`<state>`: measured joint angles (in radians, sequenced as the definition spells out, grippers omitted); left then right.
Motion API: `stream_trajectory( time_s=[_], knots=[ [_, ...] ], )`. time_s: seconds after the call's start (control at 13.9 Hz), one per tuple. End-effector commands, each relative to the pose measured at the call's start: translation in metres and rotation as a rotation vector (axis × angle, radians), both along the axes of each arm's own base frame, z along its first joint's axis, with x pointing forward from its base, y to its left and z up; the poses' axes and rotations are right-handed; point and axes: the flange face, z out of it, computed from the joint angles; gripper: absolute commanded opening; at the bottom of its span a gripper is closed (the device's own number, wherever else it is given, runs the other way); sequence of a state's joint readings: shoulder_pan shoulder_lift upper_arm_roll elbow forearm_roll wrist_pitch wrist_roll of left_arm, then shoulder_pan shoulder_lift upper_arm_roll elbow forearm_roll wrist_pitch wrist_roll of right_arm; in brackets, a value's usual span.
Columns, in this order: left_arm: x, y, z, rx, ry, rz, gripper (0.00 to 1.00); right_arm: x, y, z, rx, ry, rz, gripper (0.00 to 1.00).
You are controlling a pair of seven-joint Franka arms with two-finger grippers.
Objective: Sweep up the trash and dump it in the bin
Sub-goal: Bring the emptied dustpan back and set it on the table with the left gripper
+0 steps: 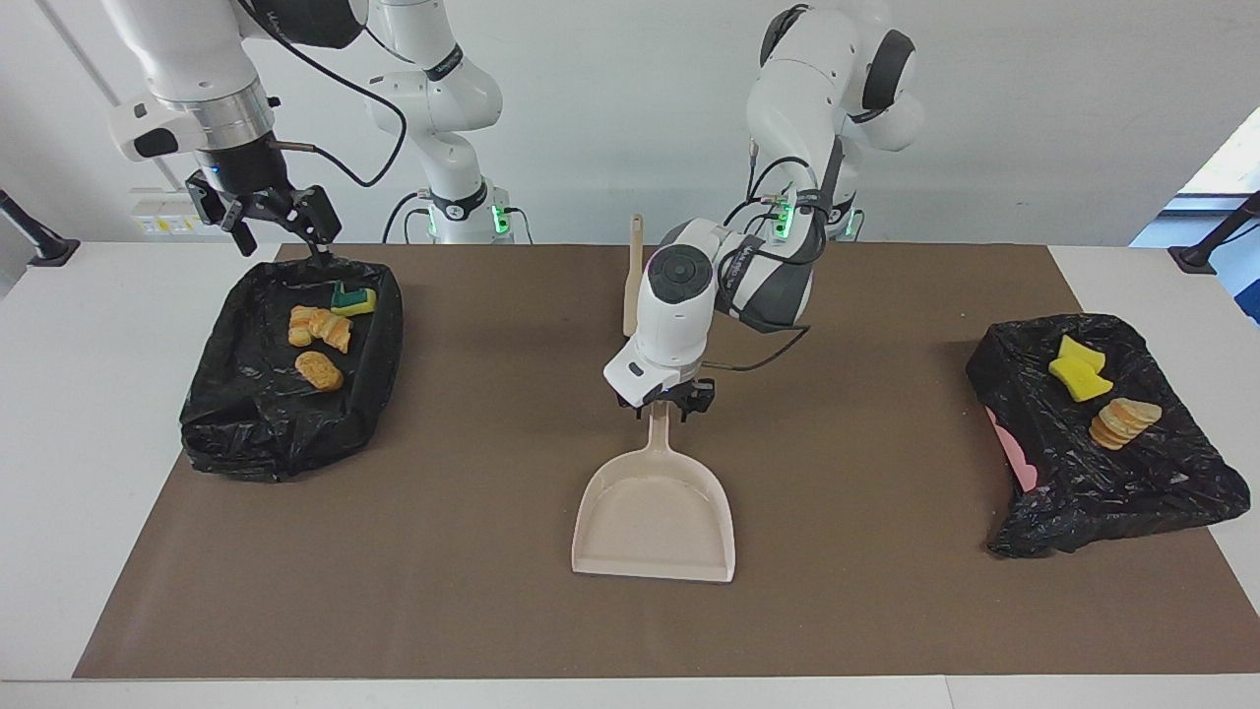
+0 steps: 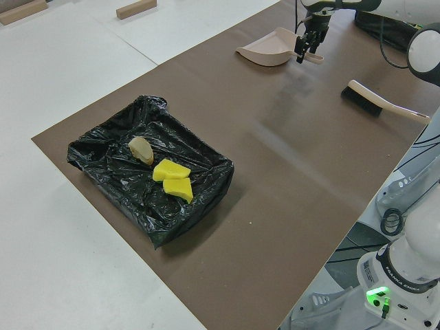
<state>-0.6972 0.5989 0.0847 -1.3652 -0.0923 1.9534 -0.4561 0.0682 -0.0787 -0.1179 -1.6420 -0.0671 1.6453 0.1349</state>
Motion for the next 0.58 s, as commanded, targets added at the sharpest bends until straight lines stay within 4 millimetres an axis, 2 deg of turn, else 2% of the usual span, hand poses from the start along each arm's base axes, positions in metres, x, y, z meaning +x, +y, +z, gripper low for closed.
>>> stream_trajectory(
  time_s=[0.0, 0.14, 0.29, 0.5],
  knots=[
    [0.013, 0.043, 0.059, -0.035, -0.045, 0.054, 1.0, -0.001, -0.001, 0.003, 0.006, 0.011, 0.042, 1.0],
    [0.017, 0.076, 0.095, -0.055, -0.072, 0.066, 1.0, 0.0, -0.002, 0.003, 0.005, 0.004, 0.083, 1.0],
    [0.021, 0.119, 0.132, -0.061, -0.076, 0.02, 1.0, -0.003, 0.005, 0.003, 0.005, 0.015, 0.085, 1.0],
    [0.016, 0.196, 0.191, -0.054, -0.055, -0.099, 1.0, -0.007, 0.006, 0.0, 0.009, 0.046, 0.063, 1.0]
  ],
)
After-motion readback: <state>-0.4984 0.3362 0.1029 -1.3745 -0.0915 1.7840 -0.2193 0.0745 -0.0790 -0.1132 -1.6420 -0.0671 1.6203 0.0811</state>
